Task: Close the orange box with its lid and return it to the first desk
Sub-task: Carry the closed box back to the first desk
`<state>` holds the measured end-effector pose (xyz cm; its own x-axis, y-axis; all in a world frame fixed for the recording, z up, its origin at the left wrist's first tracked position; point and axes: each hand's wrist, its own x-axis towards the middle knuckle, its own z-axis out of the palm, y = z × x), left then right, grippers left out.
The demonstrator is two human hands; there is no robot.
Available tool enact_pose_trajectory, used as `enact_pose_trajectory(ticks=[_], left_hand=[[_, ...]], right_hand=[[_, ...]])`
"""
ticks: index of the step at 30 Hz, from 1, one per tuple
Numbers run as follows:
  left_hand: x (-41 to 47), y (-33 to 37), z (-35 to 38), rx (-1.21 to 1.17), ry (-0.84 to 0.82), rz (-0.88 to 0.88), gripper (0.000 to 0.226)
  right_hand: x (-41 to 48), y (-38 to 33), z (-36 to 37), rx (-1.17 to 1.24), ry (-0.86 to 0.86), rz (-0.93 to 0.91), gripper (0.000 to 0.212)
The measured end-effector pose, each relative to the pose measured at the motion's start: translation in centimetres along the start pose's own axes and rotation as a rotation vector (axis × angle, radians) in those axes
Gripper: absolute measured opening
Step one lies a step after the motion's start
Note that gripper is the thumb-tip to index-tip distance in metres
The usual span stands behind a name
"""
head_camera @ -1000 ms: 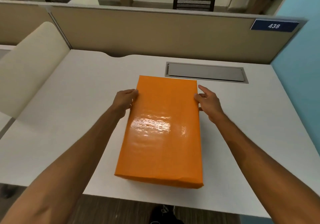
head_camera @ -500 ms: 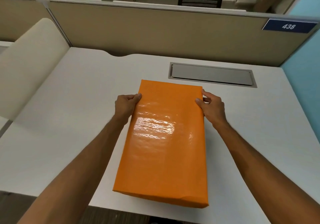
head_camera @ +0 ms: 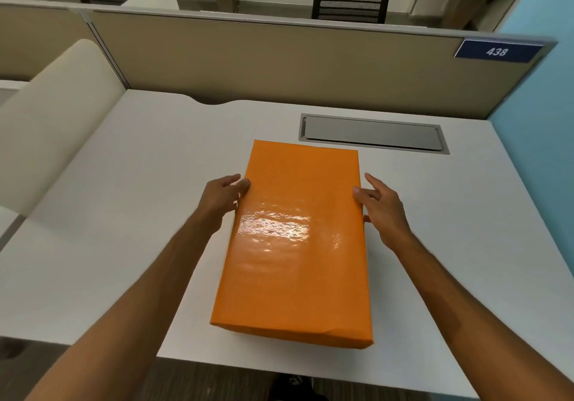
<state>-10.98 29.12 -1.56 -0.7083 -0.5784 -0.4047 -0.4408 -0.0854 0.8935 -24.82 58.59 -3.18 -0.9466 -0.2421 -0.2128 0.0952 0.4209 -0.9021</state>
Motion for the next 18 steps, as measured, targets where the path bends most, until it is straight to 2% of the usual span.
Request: enact_pose_trajectory(ticks=[3, 7, 10, 18], left_hand=[[-3.8, -2.7, -1.3, 0.017, -0.047, 0.026, 0.055], [-8.1, -5.3, -2.5, -0.034, -0.143, -0.004, 0.073], [-9.3, -6.0, -2.5, -0.086, -0.150, -0.008, 0.075], [-10.2, -6.2, -1.8, -0.159, -0.185, -0.049, 0.062]], right_hand=[[-3.9, 1.9, -0.8, 0.086, 0.002, 0.036, 0.056], [-8.4, 3.9, -1.2, 0.238, -0.014, 0.077, 0.049], [-10.4, 3.9, -0.9, 0.316, -0.009, 0.073, 0.049], [-11.8, 4.1, -0.4, 0.486, -0.177, 0.152, 0.071]])
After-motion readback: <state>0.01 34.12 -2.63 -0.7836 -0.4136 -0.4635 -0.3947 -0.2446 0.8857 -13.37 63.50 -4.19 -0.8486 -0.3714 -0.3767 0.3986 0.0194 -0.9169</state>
